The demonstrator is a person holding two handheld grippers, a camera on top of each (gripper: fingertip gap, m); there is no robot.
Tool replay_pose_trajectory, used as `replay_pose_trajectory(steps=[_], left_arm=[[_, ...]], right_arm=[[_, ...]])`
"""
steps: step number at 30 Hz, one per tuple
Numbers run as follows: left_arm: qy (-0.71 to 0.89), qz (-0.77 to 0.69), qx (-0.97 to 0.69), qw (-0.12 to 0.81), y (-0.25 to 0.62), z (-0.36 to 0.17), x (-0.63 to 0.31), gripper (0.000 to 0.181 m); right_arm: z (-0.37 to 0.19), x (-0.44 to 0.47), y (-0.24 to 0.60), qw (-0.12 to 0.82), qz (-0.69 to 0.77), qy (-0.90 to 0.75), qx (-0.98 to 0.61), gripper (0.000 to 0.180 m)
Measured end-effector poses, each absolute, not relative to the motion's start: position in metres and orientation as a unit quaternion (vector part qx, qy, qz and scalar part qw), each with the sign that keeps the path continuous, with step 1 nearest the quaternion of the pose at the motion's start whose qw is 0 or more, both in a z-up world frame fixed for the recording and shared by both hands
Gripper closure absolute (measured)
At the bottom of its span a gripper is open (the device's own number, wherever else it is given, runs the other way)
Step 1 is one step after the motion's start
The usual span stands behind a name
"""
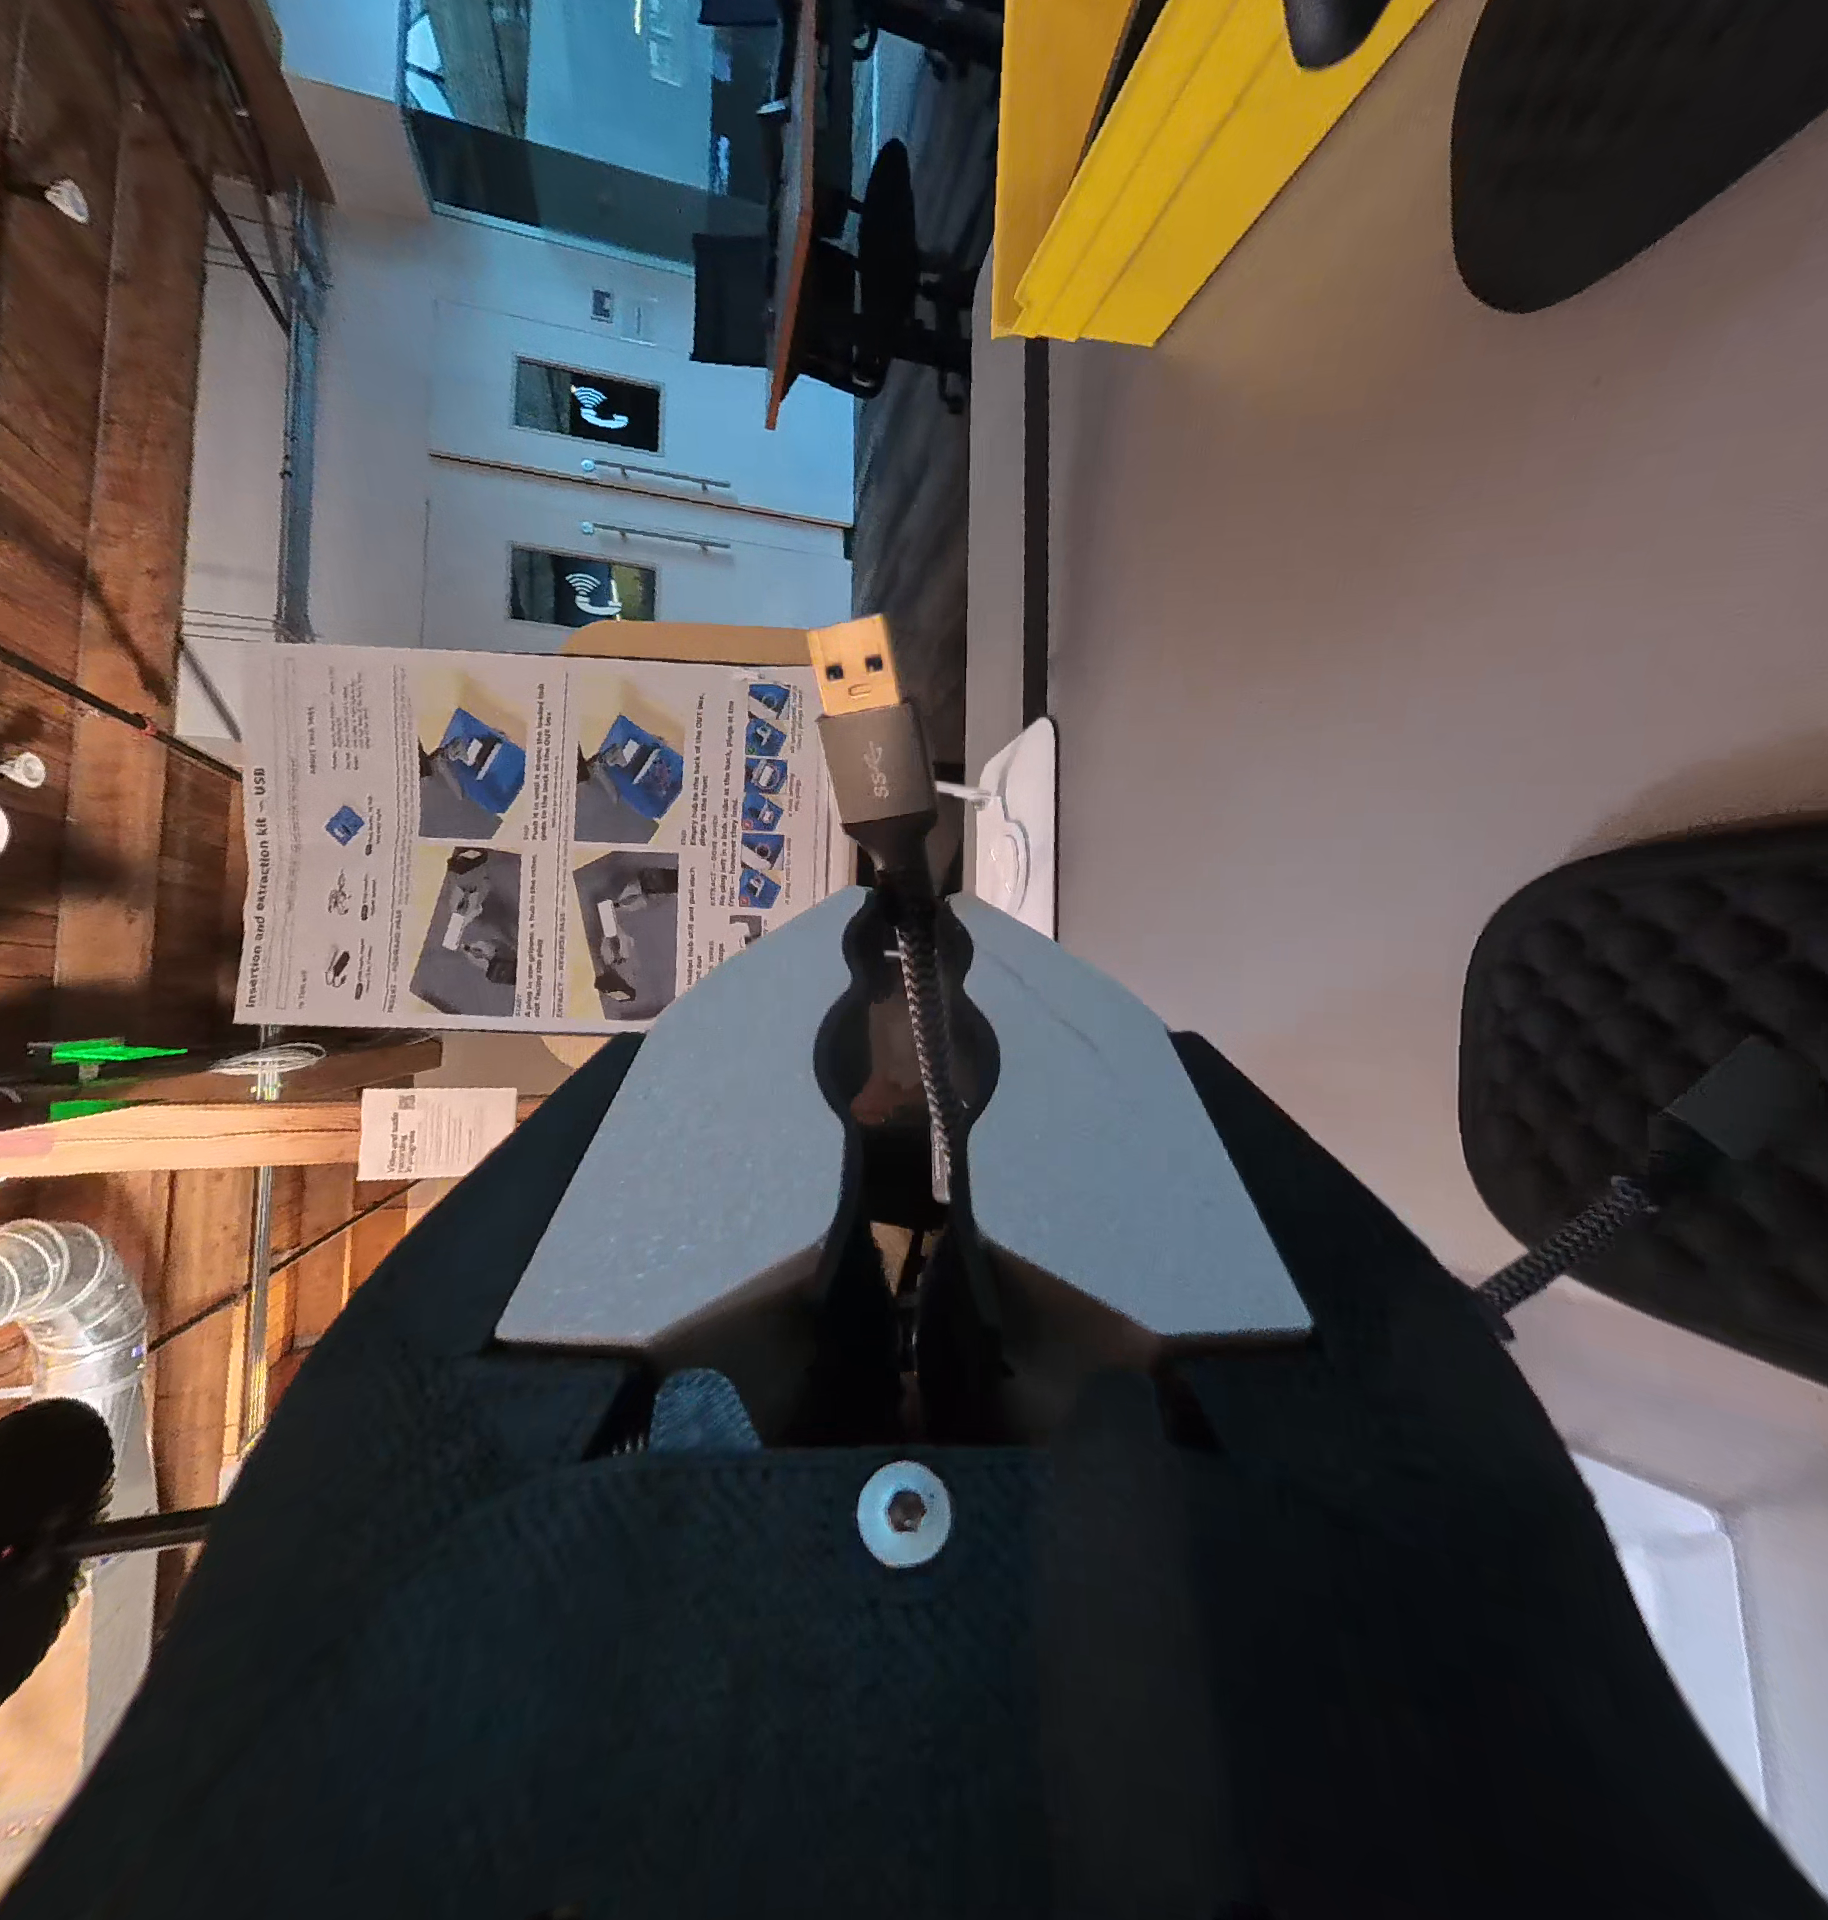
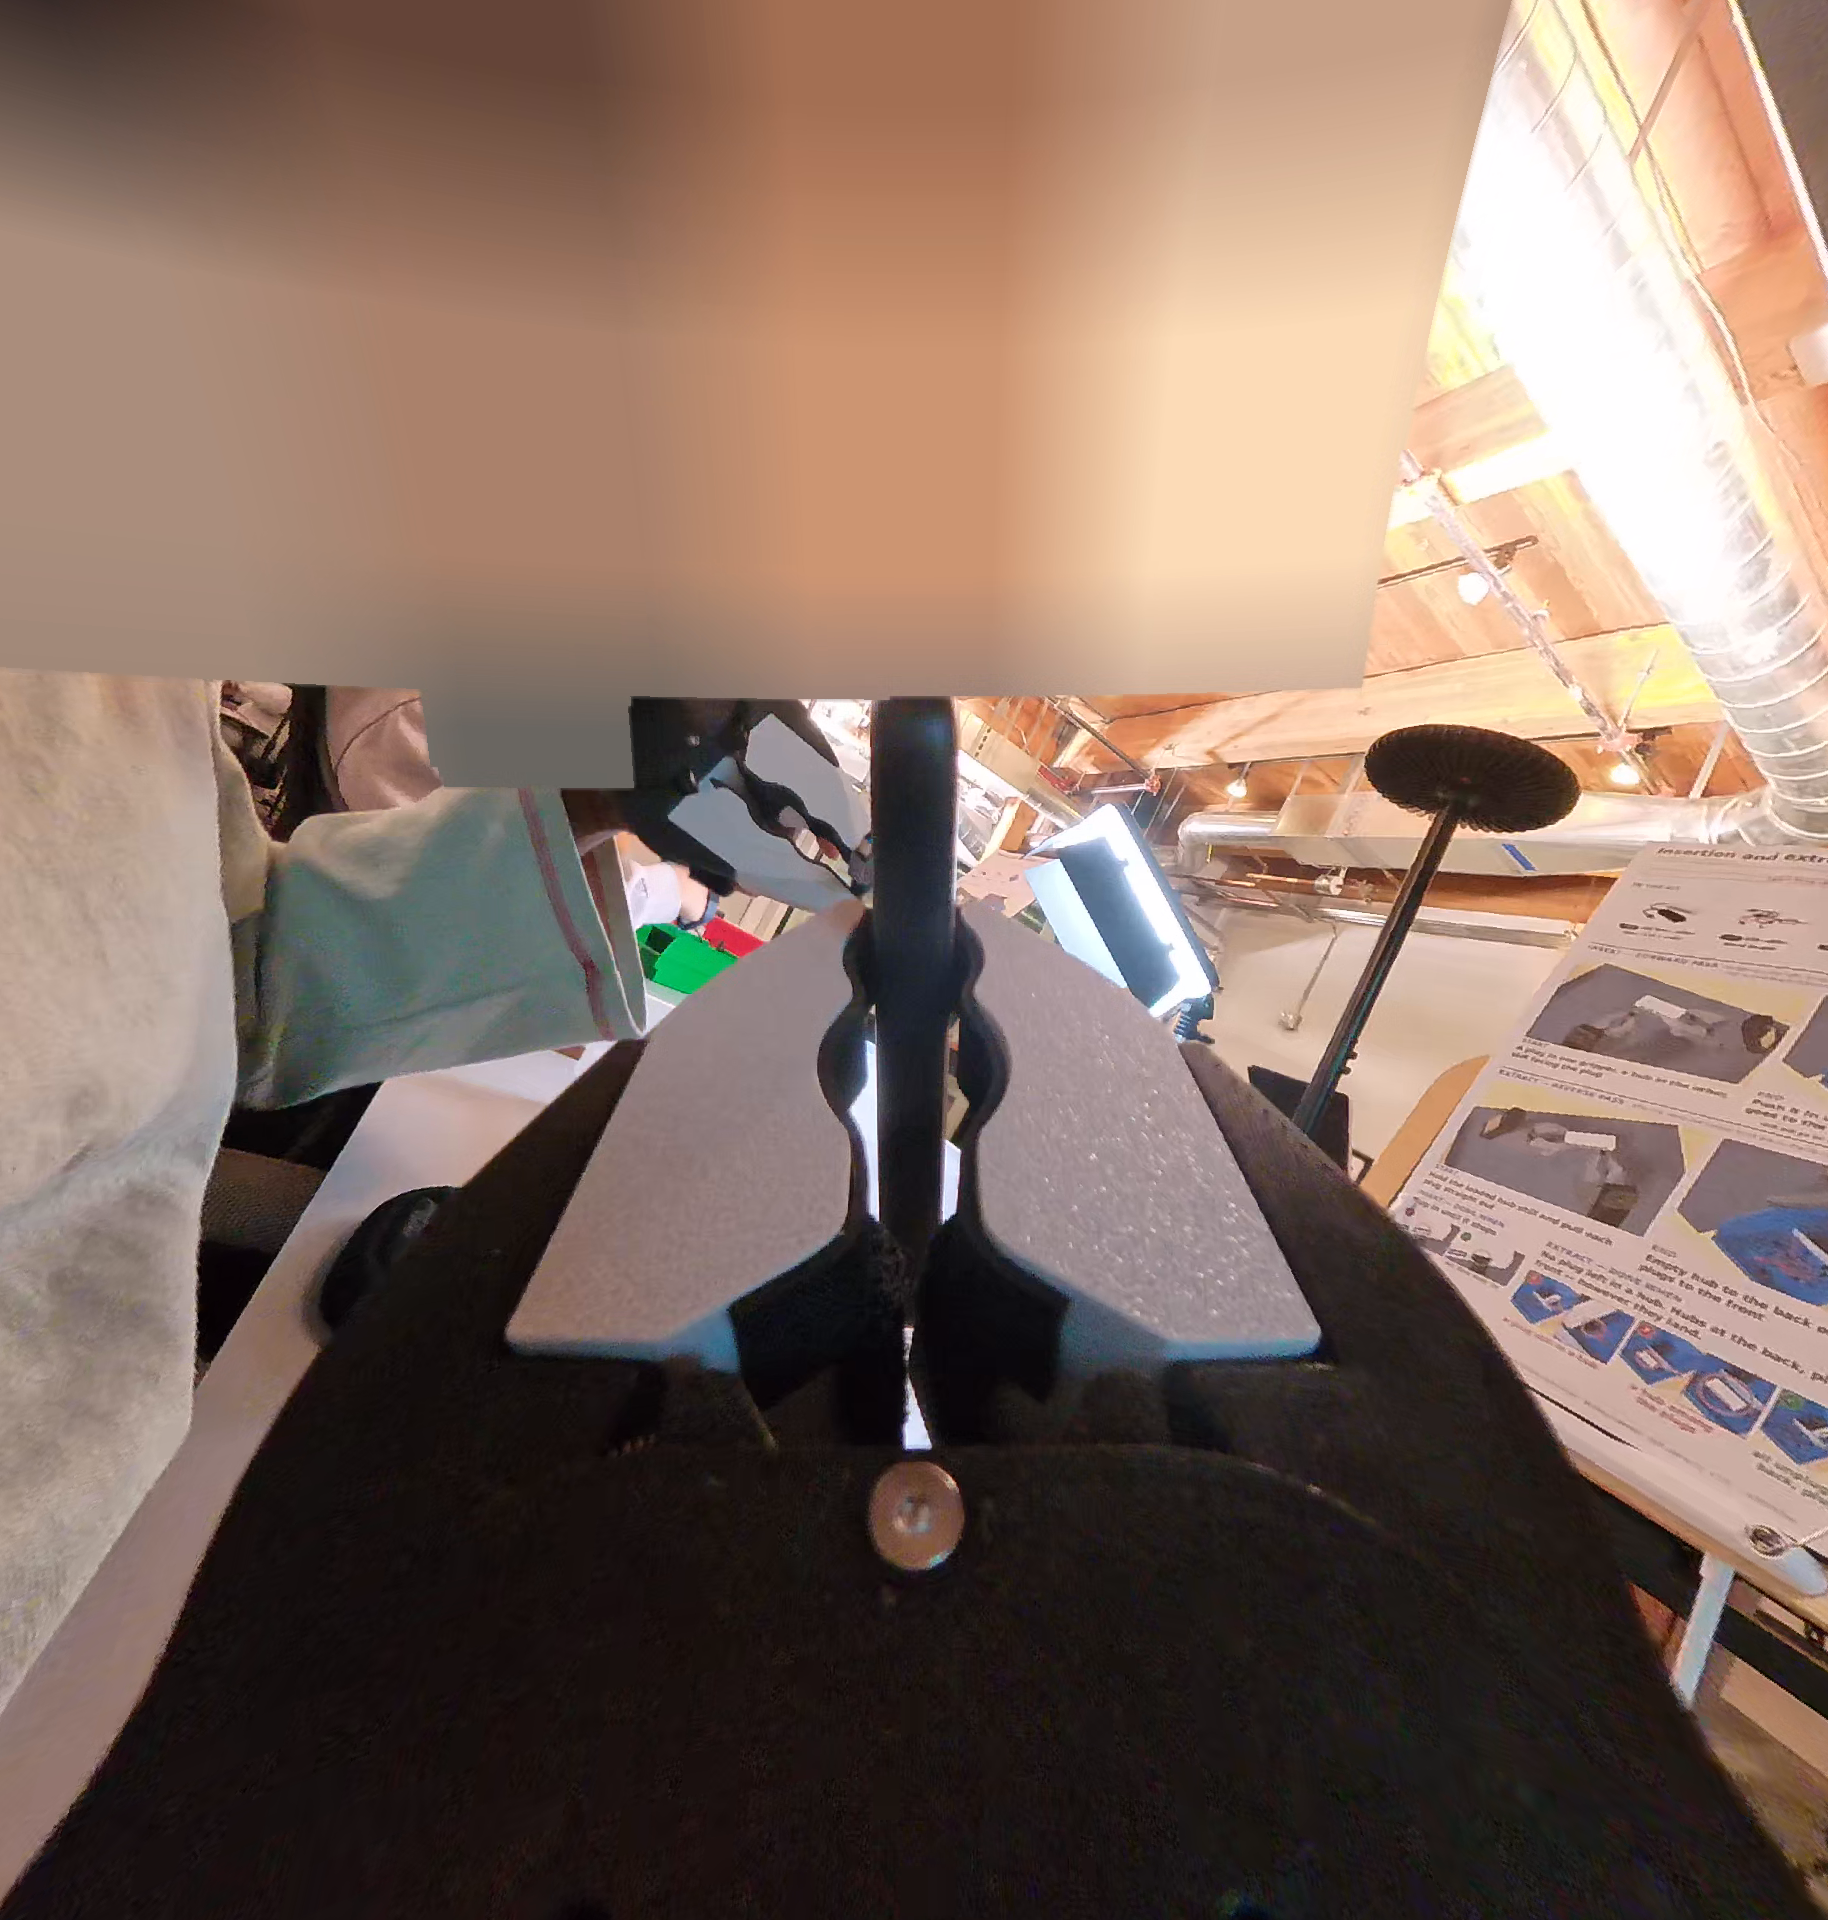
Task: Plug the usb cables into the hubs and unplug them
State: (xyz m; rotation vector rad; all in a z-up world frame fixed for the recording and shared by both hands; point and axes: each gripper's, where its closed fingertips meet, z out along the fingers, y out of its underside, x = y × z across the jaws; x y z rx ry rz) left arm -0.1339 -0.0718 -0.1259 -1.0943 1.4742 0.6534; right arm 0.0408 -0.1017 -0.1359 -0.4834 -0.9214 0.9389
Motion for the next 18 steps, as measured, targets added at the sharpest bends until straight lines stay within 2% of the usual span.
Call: replay_pose_trajectory(steps=[18], left_arm=[[0.600, 0.226, -0.471, 0.606, -0.070, -0.136, -0.131, 0.172]], right_arm=[[-0.134, 0.038, -0.106, 0.761, 0.442, -0.424, -0.214, 0.168]])
